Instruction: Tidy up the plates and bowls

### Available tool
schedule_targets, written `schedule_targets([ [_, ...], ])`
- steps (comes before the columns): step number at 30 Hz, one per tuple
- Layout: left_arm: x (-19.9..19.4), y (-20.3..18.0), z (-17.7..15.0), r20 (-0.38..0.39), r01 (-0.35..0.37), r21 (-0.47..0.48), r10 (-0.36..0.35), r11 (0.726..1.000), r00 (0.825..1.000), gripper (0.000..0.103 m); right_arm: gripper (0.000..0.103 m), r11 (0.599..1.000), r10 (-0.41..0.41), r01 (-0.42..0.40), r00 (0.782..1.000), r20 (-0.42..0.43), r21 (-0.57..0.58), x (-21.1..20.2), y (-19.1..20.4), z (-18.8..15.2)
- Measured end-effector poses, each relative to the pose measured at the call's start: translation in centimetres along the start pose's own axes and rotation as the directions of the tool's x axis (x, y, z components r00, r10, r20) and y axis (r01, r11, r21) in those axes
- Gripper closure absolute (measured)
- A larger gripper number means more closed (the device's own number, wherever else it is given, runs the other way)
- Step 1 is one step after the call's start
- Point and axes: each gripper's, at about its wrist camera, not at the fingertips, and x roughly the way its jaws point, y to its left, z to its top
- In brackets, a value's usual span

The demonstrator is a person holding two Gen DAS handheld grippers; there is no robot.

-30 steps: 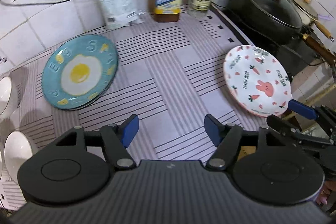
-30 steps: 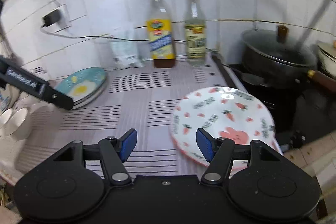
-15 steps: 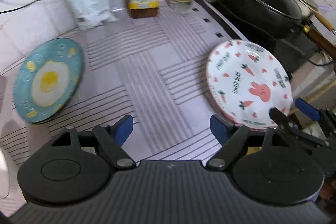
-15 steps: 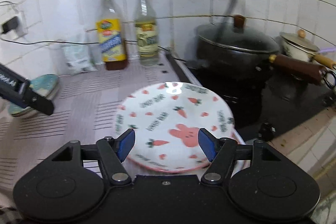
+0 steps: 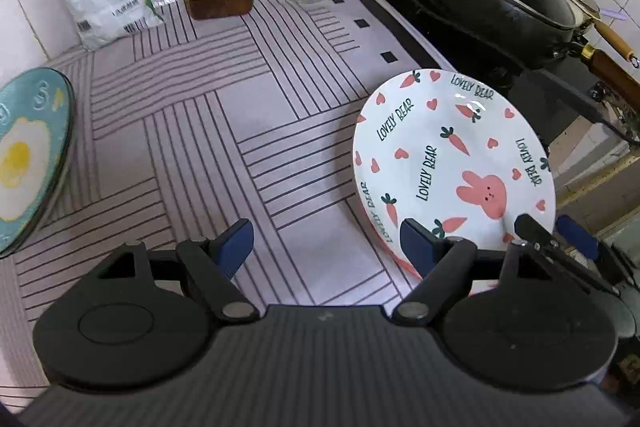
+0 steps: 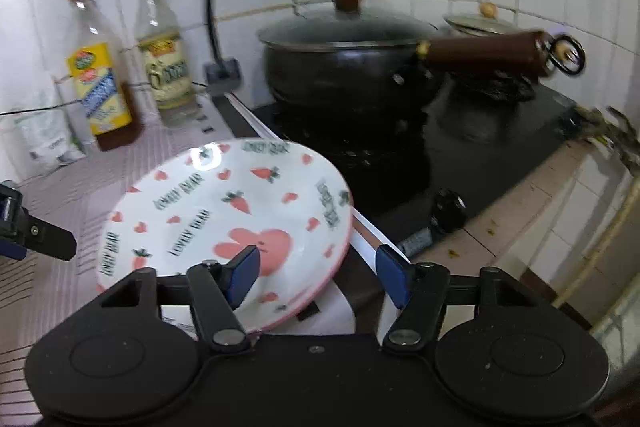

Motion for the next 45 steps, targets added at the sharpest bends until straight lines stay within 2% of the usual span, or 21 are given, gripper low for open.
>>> schedule_targets([
  [4,1.7,0.0,0.1,-0.013,0.0,-0.007,0.0,1.0,1.0,0.024,0.042,0.998,0.011,-0.01,1.0,-0.024,0.055,0.7,-0.5,-0.3],
  [7,2.7,0.1,0.2,-0.021,0.008,-0.008,-0.008,1.0,1.0,0.025,0.049,0.998,0.027,-0.025,0.999,-0.035,0.058,1.1,-0.6,-0.4],
  [12,3.9,-0.1,0.2,-0.03,0.04,-0.005,-0.041,0.999,0.999,0.035,0.072,0.994,0.072,-0.07,0.997,-0.029,0.08,1.6,-0.6,-0.2],
  [15,3.8,-0.2,0.3,-0.028,0.068,0.017,-0.068,0.998,0.997,0.046,0.073,0.981,0.102,-0.099,0.995,-0.011,0.166,1.8,-1.5,-0.3],
  [17,3.8,0.0,0.3,-0.026,0.088,0.008,-0.088,0.996,0.996,0.049,0.08,0.967,0.127,-0.122,0.992,-0.007,0.225,2.0,-2.3,-0.5],
  [19,3.9,0.1,0.4,-0.021,0.104,0.002,-0.104,0.995,0.994,0.056,0.081,0.959,0.151,-0.147,0.989,0.001,0.242,2.2,-2.7,-0.6],
  [21,4.0,0.2,0.6,-0.022,0.137,-0.014,-0.137,0.99,0.99,0.069,0.081,0.958,0.16,-0.156,0.987,0.006,0.241,2.4,-2.7,-0.7],
  [24,4.2,-0.2,0.7,-0.014,0.133,-0.026,-0.133,0.991,0.991,0.075,0.081,0.952,0.175,-0.171,0.985,0.007,0.255,2.6,-3.0,-0.7],
  [29,4.2,-1.8,0.4,-0.002,0.092,0.002,-0.092,0.996,0.996,0.076,0.08,0.955,0.187,-0.181,0.982,-0.006,0.234,2.7,-3.0,-0.5],
  [31,4.3,-2.0,0.8,-0.038,0.073,-0.001,-0.073,0.997,0.997,0.076,0.08,0.957,0.194,-0.183,0.981,-0.027,0.225,2.8,-3.1,-0.2],
  [33,4.4,-1.7,1.3,-0.071,0.077,-0.019,-0.078,0.997,0.994,0.076,0.08,0.962,0.199,-0.185,0.979,-0.049,0.2,2.8,-2.9,0.2],
  [36,3.9,-1.0,1.2,-0.065,0.064,-0.009,-0.065,0.998,0.996,0.076,0.079,0.962,0.228,-0.215,0.972,-0.061,0.167,2.3,-2.6,0.1],
  [42,2.5,1.9,-0.2,-0.104,0.064,-0.073,-0.071,0.995,0.992,0.076,0.079,0.959,0.275,-0.267,0.958,-0.081,0.099,1.2,-0.5,-0.4],
  [45,1.3,3.1,-1.1,-0.098,0.038,-0.064,-0.044,0.997,0.994,0.076,0.079,0.951,0.304,-0.297,0.948,-0.091,0.083,0.8,0.8,-0.9],
])
